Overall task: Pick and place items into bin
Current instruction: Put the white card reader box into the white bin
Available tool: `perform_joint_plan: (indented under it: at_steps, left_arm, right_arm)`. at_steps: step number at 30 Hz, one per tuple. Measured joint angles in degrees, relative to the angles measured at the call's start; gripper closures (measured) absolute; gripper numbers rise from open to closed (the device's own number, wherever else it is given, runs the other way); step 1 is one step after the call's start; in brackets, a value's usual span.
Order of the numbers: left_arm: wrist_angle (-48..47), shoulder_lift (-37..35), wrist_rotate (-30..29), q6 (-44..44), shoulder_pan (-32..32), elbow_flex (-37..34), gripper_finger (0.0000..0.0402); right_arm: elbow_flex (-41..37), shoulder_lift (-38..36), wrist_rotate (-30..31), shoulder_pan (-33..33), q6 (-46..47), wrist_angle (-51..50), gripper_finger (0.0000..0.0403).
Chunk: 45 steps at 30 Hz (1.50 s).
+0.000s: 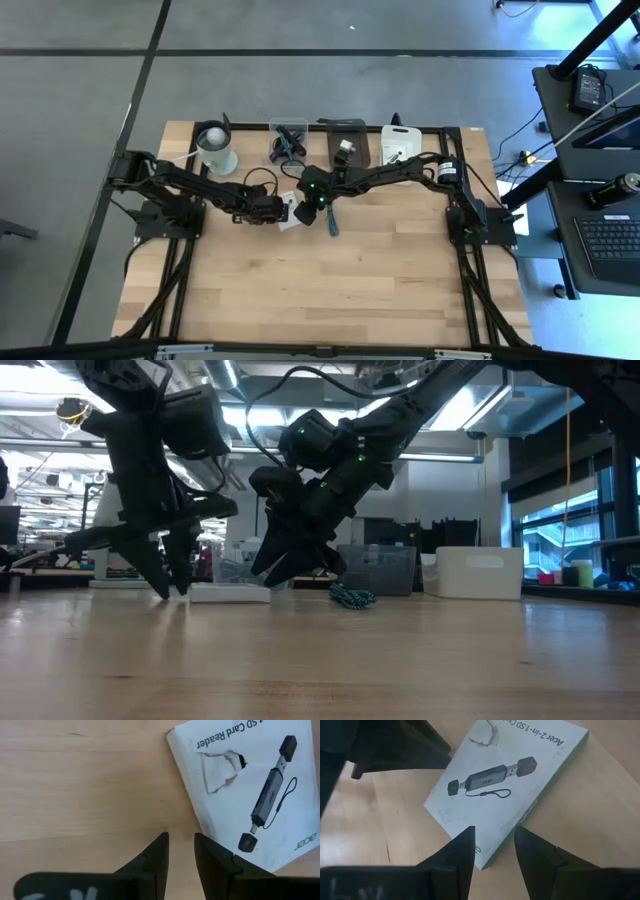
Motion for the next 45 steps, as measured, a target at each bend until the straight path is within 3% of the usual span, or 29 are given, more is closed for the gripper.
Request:
perform_joint_plan:
  at_steps: [6,13,37,45]
  left_arm:
    - [0.4,-2.6,1.9,1.3,-0.1,0.0,0.0314]
    - [-0.2,-5.7,-0.9,2.4,0.0,0.0,0.0314]
    - [1.1,-0.7,1.6,3.9,2.4,0.2,0.0315]
    - [1.0,-0.7,2.7,6.3,2.3,0.2,0.0342]
  right_arm:
    - [0.0,0.0,0.0,0.0,0.0,-0.3,0.0262]
    - [0.0,-0.1,0.0,0.0,0.0,-0.4,0.0262]
    - [0.0,-0.1,0.0,-0.1,1.8,-1.2,0.0262]
    - [0.0,2.3,-1.8,-0.1,5.7,0.3,0.0262]
